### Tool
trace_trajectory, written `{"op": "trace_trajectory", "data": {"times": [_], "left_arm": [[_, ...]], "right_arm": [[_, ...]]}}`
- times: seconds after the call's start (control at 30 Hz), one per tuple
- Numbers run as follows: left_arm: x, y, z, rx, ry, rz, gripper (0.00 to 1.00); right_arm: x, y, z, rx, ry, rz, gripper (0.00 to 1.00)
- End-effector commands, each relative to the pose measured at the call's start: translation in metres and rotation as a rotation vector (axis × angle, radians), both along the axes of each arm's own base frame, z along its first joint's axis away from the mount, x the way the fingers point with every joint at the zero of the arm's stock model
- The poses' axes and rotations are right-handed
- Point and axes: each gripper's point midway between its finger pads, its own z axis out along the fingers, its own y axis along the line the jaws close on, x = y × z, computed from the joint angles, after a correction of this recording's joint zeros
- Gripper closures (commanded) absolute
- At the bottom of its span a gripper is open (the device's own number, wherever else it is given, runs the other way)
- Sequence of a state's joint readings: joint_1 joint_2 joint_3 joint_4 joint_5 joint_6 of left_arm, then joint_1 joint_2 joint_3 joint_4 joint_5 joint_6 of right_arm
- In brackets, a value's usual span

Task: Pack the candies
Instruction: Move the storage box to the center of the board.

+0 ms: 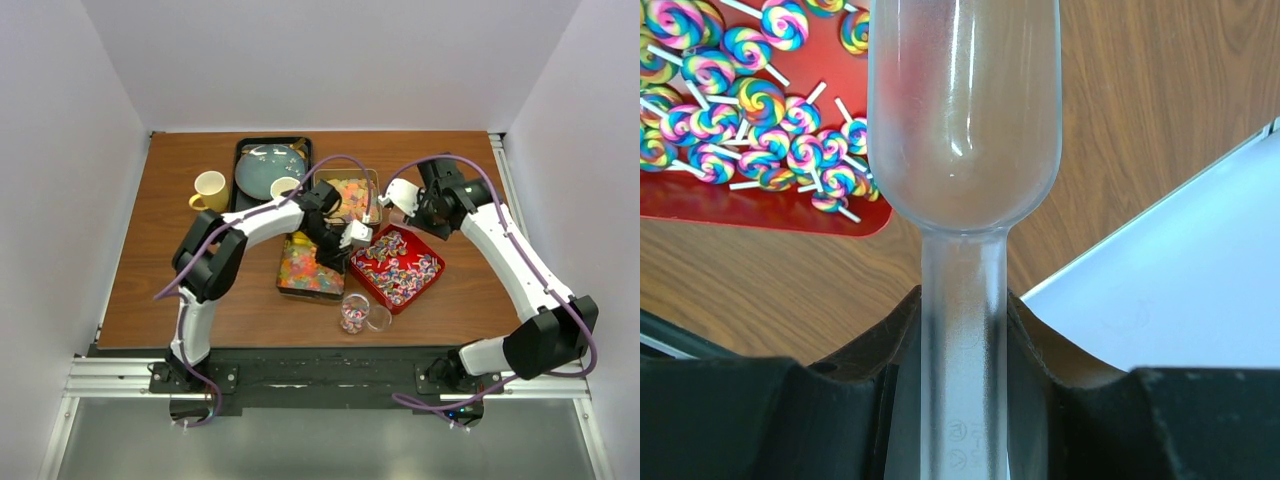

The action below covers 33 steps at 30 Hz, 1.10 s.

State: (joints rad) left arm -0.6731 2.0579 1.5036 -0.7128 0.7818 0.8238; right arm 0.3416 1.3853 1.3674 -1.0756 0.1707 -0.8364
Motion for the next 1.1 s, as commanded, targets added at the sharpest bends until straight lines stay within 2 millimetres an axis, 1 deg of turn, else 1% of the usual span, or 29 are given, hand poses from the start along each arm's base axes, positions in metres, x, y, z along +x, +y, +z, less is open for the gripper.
{"op": "trace_trajectory", "data": {"times": [0.0, 0.03, 0.07, 0.1, 0.13, 0.17, 0.2, 0.23, 0.3, 0.37, 0.47, 0.5, 0.53, 0.57, 0.6, 0.63, 0.67, 0.7, 0.73, 0.77, 0.8, 0.83, 0.87, 0.9, 0.93, 0.97, 1.0, 1.03, 1.07], "left_arm": [[0.015, -0.052, 0.022, -0.153, -0.062, -0.034, 0.75], [0.019, -0.06, 0.015, -0.159, -0.061, -0.033, 0.75], [0.028, -0.07, 0.023, -0.184, -0.081, -0.028, 0.74], [0.03, -0.078, 0.024, -0.191, -0.064, -0.008, 0.74], [0.042, -0.09, 0.027, -0.218, -0.086, 0.003, 0.74], [0.046, -0.095, 0.029, -0.23, -0.087, 0.014, 0.73], [0.049, -0.1, 0.026, -0.23, -0.065, 0.041, 0.74], [0.058, -0.109, 0.035, -0.269, -0.095, 0.052, 0.74], [0.062, -0.116, 0.039, -0.291, -0.076, 0.082, 0.73], [0.066, -0.124, 0.047, -0.332, -0.067, 0.095, 0.72], [0.059, -0.123, 0.051, -0.333, -0.011, 0.103, 0.71], [0.057, -0.121, 0.059, -0.336, -0.015, 0.101, 0.7], [0.05, -0.113, 0.057, -0.31, 0.009, 0.102, 0.69], [0.046, -0.108, 0.062, -0.307, 0.007, 0.1, 0.68], [0.046, -0.099, 0.082, -0.324, -0.016, 0.108, 0.66], [0.039, -0.088, 0.077, -0.296, -0.001, 0.125, 0.64], [0.038, -0.079, 0.083, -0.294, -0.004, 0.14, 0.61], [0.04, -0.066, 0.106, -0.319, -0.034, 0.16, 0.57], [0.033, -0.052, 0.099, -0.289, -0.008, 0.177, 0.55], [0.032, -0.043, 0.105, -0.29, -0.02, 0.193, 0.53], [0.036, -0.028, 0.125, -0.309, -0.046, 0.229, 0.5], [0.033, -0.014, 0.117, -0.278, -0.03, 0.262, 0.49], [0.041, 0.001, 0.119, -0.268, -0.035, 0.316, 0.47], [0.04, 0.013, 0.13, -0.268, -0.042, 0.358, 0.45], [0.036, 0.029, 0.117, -0.219, -0.024, 0.405, 0.45], [0.042, 0.046, 0.113, -0.202, -0.021, 0.457, 0.44], [0.037, 0.056, 0.122, -0.21, -0.047, 0.479, 0.43], [0.031, 0.074, 0.101, -0.161, -0.047, 0.519, 0.42], [0.031, 0.089, 0.097, -0.153, -0.075, 0.543, 0.4]], "right_arm": [[0.014, -0.004, 0.016, 0.025, -0.074, -0.065, 1.0], [0.014, -0.003, 0.015, 0.028, -0.075, -0.069, 1.0], [0.014, -0.004, 0.014, 0.025, -0.071, -0.07, 1.0], [0.014, -0.004, 0.013, 0.024, -0.069, -0.07, 1.0], [0.014, -0.004, 0.013, 0.022, -0.071, -0.071, 1.0], [0.015, -0.005, 0.013, 0.019, -0.072, -0.074, 1.0], [0.015, -0.005, 0.012, 0.018, -0.067, -0.072, 1.0], [0.015, -0.005, 0.012, 0.017, -0.068, -0.069, 1.0], [0.015, -0.006, 0.011, 0.017, -0.065, -0.07, 1.0], [0.015, -0.006, 0.011, 0.015, -0.062, -0.07, 1.0], [0.016, -0.007, 0.013, 0.017, -0.067, -0.07, 1.0], [0.017, -0.009, 0.013, 0.015, -0.064, -0.072, 1.0], [0.016, -0.009, 0.013, 0.016, -0.061, -0.068, 1.0], [0.017, -0.009, 0.014, 0.018, -0.059, -0.064, 1.0], [0.016, -0.01, 0.014, 0.018, -0.049, -0.059, 1.0], [0.015, -0.008, 0.015, 0.02, -0.035, -0.028, 1.0], [0.015, -0.005, 0.014, 0.021, -0.02, -0.004, 1.0], [0.014, -0.003, 0.015, 0.024, -0.011, 0.027, 1.0], [0.013, 0.0, 0.017, 0.014, 0.002, 0.091, 1.0], [0.014, 0.003, 0.018, 0.02, 0.002, 0.129, 1.0], [0.016, 0.006, 0.02, 0.002, 0.004, 0.201, 1.0], [0.013, 0.007, 0.021, -0.007, 0.022, 0.246, 1.0], [0.013, 0.009, 0.022, -0.02, 0.034, 0.285, 1.0], [0.013, 0.012, 0.018, -0.042, 0.057, 0.332, 1.0], [0.011, 0.013, 0.02, -0.077, 0.085, 0.413, 1.0], [0.01, 0.014, 0.019, -0.095, 0.098, 0.456, 1.0], [0.011, 0.017, 0.016, -0.126, 0.118, 0.499, 1.0], [0.013, 0.018, 0.017, -0.168, 0.131, 0.563, 1.0], [0.014, 0.02, 0.016, -0.195, 0.141, 0.596, 1.0]]}}
